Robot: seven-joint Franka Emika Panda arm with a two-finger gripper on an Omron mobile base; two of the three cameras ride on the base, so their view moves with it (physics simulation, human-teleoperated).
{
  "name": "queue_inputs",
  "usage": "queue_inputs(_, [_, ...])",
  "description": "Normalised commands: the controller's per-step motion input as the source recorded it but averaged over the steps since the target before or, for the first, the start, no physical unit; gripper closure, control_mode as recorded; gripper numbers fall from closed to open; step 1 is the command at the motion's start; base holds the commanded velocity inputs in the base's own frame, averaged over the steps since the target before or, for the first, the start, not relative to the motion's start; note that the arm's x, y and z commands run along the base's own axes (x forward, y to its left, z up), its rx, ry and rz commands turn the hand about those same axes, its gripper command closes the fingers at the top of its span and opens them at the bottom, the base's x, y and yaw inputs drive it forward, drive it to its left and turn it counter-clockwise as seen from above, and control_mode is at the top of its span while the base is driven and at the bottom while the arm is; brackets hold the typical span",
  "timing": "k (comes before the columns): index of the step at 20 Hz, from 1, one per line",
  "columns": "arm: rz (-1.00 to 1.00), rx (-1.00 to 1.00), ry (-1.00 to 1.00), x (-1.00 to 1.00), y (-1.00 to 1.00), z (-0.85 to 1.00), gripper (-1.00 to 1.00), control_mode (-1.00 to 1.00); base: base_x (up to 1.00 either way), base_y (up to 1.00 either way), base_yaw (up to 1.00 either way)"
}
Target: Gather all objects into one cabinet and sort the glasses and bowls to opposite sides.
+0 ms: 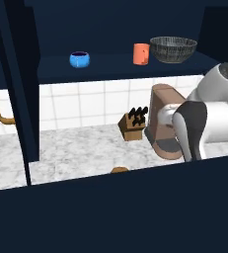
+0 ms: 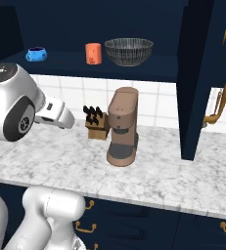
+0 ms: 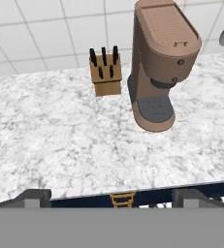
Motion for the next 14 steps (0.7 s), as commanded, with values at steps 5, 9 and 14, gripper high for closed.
queue_inputs(5, [-0.05, 0.03, 0.01, -0.14, -0.06, 0.03, -1.00, -1.00, 0.00, 0.00, 0.00])
queue_inputs(9, [0.00, 0.00, 0.00, -0.46, -0.15, -0.14, -1.00, -1.00, 0.00, 0.00, 0.00])
queue_inputs(14, [0.00, 0.00, 0.00, -0.42, -0.11, -0.19, -1.00, -1.00, 0.00, 0.00, 0.00])
